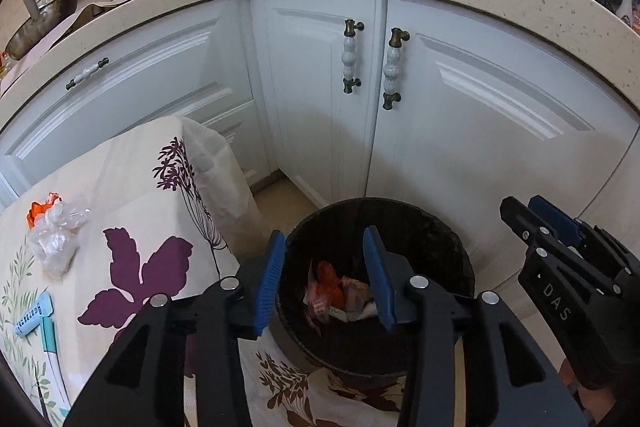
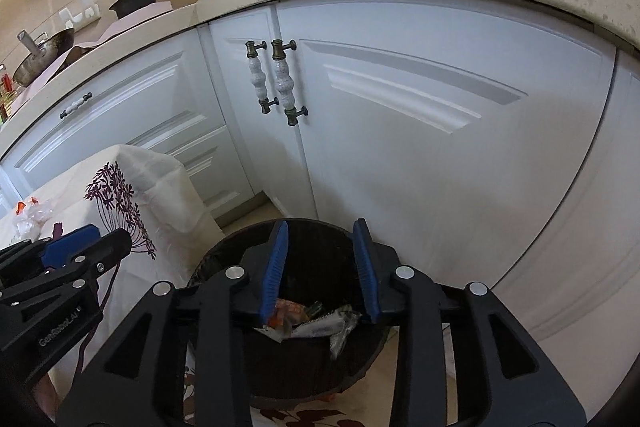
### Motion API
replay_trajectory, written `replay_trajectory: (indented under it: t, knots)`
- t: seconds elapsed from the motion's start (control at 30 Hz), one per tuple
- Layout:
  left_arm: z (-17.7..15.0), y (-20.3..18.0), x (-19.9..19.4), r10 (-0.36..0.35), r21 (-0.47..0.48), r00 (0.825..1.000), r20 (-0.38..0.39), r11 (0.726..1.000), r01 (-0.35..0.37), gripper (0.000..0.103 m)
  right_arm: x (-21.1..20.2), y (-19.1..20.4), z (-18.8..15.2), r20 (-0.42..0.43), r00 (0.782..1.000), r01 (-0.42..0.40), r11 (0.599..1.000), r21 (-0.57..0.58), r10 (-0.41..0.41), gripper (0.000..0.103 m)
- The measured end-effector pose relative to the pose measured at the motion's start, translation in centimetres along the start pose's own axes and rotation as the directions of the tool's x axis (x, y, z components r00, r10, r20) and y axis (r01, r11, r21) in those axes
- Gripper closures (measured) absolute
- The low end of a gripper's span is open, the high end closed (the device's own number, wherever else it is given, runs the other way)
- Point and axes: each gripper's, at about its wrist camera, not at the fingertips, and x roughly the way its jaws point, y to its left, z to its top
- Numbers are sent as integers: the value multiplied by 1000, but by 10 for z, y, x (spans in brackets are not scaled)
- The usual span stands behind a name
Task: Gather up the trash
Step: 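Move both tools back over the table, then grasp the teal-capped white tube with the right tool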
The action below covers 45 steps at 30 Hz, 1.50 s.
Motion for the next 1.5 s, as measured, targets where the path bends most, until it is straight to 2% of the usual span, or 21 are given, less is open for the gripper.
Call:
replay_trajectory:
  t: [0.3, 0.4, 0.47, 0.63, 0.97, 1.3, 1.5]
  knots:
    - [0, 9, -20, -2, -15, 999, 37, 1000, 2, 60, -17, 5, 0, 20, 1000, 4, 1000, 2, -4, 68]
    - [-3, 17, -32, 8, -21, 998, 55, 1000, -7, 58, -25, 9, -1, 30, 1000, 7, 1000, 9, -7, 61]
    - [-7, 26, -41, 17, -37, 998, 61, 999, -14, 53, -31, 13, -2, 29, 1000, 0, 1000, 15, 0, 60]
    - [-19, 53, -59, 58, -62, 995, 78, 997, -53, 53, -43, 32, -5, 26, 999, -34, 999, 13, 34, 60]
    - [-55, 136, -96, 177, -158, 982, 66, 974, -165, 49, -70, 113, -13, 18, 987, -158, 984, -84, 160, 59]
    - [-100, 222, -129, 297, -271, 955, 16, 920, -282, 49, -87, 211, -32, -38, 959, -283, 935, -211, 282, 59]
    - [-120, 257, -140, 328, -320, 945, -7, 894, -313, 49, -90, 254, -46, -89, 945, -328, 905, -272, 316, 59]
